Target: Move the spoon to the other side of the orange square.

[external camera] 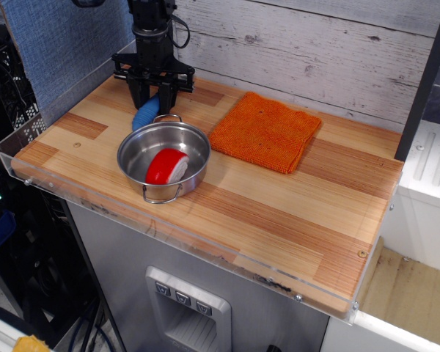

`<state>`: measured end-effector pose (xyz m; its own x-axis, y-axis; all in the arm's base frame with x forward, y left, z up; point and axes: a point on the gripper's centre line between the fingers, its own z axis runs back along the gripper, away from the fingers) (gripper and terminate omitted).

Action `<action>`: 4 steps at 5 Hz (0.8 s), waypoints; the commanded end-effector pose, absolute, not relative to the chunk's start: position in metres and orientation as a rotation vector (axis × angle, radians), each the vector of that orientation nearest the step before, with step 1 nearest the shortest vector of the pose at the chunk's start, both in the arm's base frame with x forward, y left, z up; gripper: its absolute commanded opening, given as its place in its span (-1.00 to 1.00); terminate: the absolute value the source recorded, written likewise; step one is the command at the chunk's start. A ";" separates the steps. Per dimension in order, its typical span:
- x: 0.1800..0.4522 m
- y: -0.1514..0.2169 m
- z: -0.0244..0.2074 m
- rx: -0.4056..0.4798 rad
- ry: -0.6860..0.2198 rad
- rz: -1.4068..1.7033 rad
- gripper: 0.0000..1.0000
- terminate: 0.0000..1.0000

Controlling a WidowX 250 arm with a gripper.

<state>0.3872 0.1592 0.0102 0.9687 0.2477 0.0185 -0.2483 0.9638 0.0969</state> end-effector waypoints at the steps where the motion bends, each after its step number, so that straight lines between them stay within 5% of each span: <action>1: 0.372 0.169 0.080 0.099 -0.116 0.242 -1.00 -1.00; 3: 0.353 0.149 0.140 0.132 -0.109 0.213 -1.00 -1.00; 4: 0.346 0.101 0.149 0.094 -0.083 0.127 -1.00 -1.00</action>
<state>0.3477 0.0901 0.1244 0.9930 0.1169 0.0190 -0.1180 0.9901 0.0764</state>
